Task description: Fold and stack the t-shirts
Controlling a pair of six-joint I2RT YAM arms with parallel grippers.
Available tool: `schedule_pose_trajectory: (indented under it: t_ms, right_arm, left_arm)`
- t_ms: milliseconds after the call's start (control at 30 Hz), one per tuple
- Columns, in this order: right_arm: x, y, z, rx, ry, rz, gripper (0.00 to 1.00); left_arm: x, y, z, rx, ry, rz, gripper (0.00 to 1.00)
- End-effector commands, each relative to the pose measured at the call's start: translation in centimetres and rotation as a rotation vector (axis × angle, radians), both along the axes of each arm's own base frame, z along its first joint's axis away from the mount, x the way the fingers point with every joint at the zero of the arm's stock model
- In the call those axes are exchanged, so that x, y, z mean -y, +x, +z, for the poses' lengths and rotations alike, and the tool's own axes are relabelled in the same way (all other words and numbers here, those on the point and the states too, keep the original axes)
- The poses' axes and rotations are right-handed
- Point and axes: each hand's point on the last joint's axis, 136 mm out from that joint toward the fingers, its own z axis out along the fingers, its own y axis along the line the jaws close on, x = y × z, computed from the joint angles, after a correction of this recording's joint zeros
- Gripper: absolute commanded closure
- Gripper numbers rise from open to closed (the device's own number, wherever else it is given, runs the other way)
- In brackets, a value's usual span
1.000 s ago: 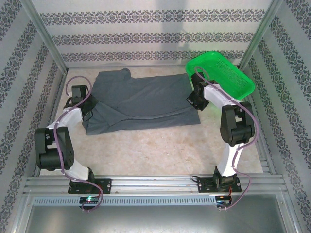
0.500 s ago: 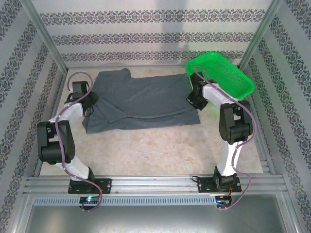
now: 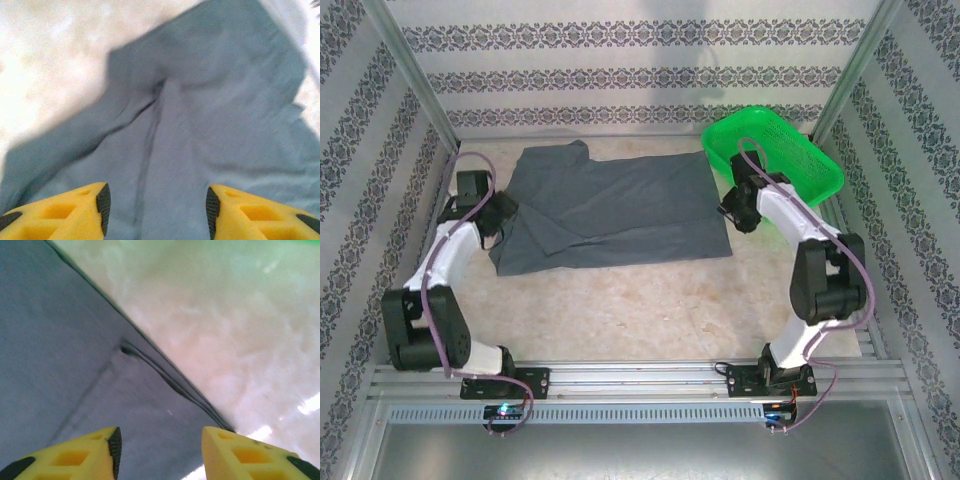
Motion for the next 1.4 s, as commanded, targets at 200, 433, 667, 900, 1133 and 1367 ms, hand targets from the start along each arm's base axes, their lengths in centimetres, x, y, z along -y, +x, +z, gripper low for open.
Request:
schedule_pose_trajectory:
  t_ms: [200, 433, 667, 900, 1133, 1367]
  right_arm:
    - [-1.3, -4.3, -5.0, -0.024, 0.182, 0.084, 0.47]
    - [-0.9, -4.7, -7.4, -0.068, 0.191, 0.059, 0.47]
    - [-0.4, -4.5, -8.1, -0.093, 0.161, 0.04, 0.54]
    - [-0.4, -3.5, -8.9, -0.104, 0.13, 0.03, 0.65]
    - [0.0, -3.1, -8.5, -0.14, 0.052, 0.027, 1.0]
    - [0.7, -6.4, -7.3, -0.173, -0.014, -0.004, 1.0]
  left_arm:
    - [0.3, -9.3, -8.0, -0.241, -0.172, 0.14, 0.46]
    - [-1.5, -9.1, -10.7, -0.258, -0.185, 0.184, 0.43]
    - [-2.2, -6.1, -11.5, -0.192, -0.192, 0.17, 0.63]
    - [-3.3, -4.5, -11.6, -0.157, -0.184, 0.181, 0.98]
    - [-4.4, -5.3, -10.5, -0.164, -0.149, 0.2, 1.0]
    - [-4.8, -8.8, -8.8, -0.252, -0.111, 0.283, 1.0]
